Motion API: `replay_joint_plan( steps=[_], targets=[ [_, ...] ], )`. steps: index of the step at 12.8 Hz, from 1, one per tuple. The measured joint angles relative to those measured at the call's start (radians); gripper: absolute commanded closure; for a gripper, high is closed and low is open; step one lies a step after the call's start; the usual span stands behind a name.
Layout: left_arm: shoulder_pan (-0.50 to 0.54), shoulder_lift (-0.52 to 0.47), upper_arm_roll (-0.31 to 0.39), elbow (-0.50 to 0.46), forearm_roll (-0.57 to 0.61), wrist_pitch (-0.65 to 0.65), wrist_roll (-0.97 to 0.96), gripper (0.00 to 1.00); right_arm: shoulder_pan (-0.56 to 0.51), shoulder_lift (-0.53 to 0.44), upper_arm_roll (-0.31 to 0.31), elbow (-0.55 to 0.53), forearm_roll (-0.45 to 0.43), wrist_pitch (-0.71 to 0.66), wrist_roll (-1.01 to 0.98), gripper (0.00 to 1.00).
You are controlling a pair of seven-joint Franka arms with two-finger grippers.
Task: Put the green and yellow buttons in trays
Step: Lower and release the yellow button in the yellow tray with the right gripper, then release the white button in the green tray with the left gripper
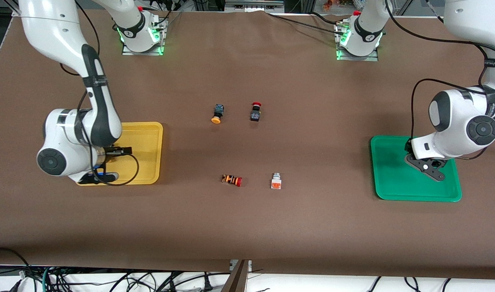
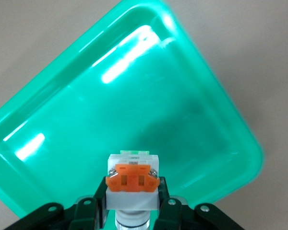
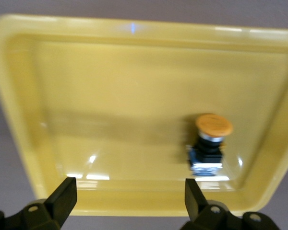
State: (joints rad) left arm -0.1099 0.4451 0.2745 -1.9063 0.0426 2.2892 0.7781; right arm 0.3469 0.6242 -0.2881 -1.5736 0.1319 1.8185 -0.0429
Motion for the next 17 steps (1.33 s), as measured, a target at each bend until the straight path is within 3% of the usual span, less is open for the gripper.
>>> replay_joint_plan(
  steps=[6, 7, 8, 15, 17],
  targets=[
    [0.061, 0.139, 0.000, -0.003, 0.000, 0.179, 0.077, 0.81, 0.156, -0.008, 0.008, 0.003, 0.151, -0.004, 0.211, 0.00],
    [0.064, 0.157, 0.000, -0.003, 0.000, 0.194, 0.077, 0.64, 0.176, -0.007, 0.011, 0.002, 0.165, -0.004, 0.246, 0.01],
    [0.067, 0.168, 0.000, -0.003, 0.000, 0.202, 0.077, 0.03, 0.199, -0.006, 0.014, 0.002, 0.176, -0.003, 0.287, 0.00],
    [0.072, 0.166, 0.000, 0.005, -0.039, 0.199, 0.075, 0.00, 0.406, 0.019, 0.021, -0.068, 0.251, 0.111, 0.544, 0.00],
    [0.073, 0.138, 0.000, 0.020, -0.041, 0.124, 0.075, 0.00, 0.448, 0.021, 0.022, -0.090, 0.252, 0.135, 0.591, 0.00]
  ],
)
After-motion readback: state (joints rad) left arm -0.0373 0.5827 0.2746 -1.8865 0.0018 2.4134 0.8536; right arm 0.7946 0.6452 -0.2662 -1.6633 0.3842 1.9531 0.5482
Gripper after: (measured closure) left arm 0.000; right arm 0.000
